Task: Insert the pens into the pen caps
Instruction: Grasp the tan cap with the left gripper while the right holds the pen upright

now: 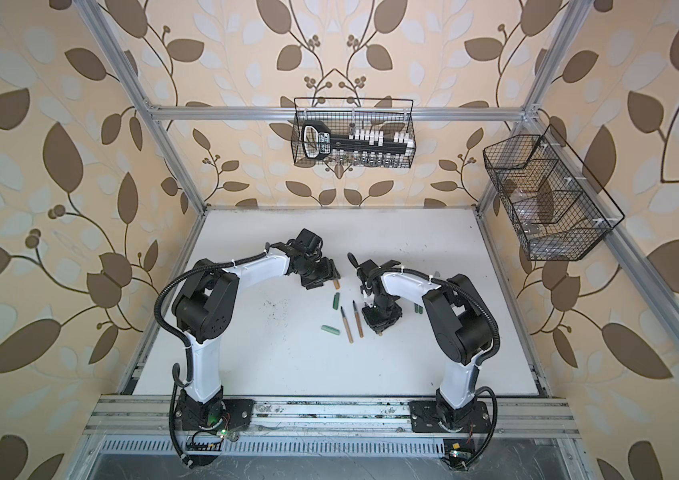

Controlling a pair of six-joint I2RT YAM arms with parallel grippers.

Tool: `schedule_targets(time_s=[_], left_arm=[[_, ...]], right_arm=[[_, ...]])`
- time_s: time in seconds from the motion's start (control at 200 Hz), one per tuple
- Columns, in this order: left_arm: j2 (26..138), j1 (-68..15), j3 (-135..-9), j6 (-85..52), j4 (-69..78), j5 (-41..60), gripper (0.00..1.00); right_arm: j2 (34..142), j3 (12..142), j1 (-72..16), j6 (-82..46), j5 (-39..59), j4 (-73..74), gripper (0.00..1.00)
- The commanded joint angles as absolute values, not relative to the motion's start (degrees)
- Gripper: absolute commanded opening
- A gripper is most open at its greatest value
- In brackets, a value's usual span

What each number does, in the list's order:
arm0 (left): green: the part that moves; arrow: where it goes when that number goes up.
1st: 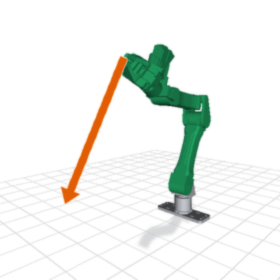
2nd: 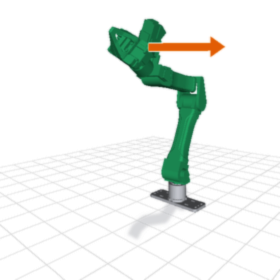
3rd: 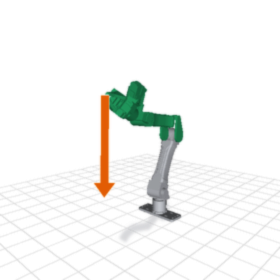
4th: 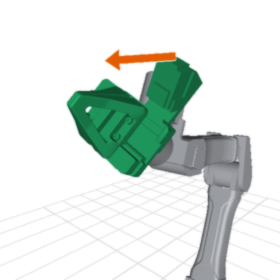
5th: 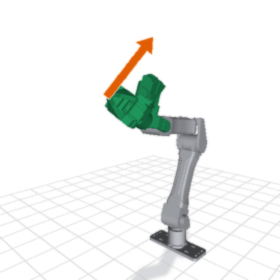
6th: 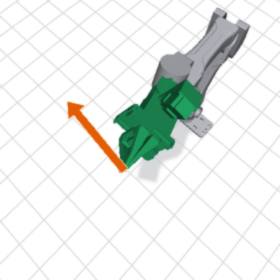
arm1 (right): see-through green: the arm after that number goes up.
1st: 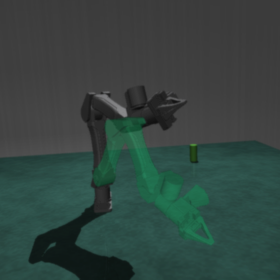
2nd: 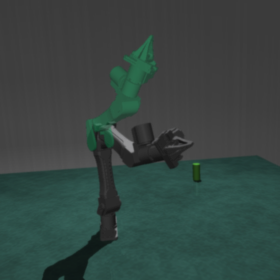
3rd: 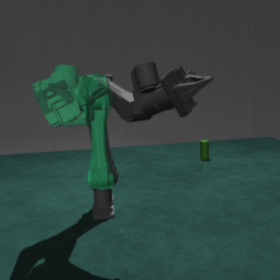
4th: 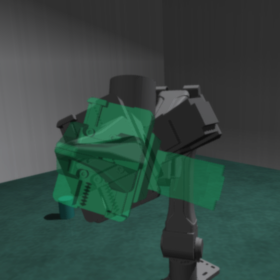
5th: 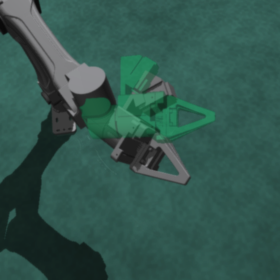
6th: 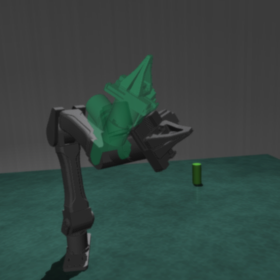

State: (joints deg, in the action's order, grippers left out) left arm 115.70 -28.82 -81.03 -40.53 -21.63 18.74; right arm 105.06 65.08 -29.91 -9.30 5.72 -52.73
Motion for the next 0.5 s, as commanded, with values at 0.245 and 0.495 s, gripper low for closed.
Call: schedule_targets(time_s=[0.245,0.495], left_arm=[[120.1,-28.4,-83.1,-44.2,-16.0,21.1,0.54],[122.1,-28.3,-83.4,-45.0,-18.8,17.8,0.41]], right_arm=[[103.5,62.4,-24.9,-10.1,6.6,-48.9,0.06],[97.3,63.1,-23.0,-7.8,9.9,-45.9,0.03]])
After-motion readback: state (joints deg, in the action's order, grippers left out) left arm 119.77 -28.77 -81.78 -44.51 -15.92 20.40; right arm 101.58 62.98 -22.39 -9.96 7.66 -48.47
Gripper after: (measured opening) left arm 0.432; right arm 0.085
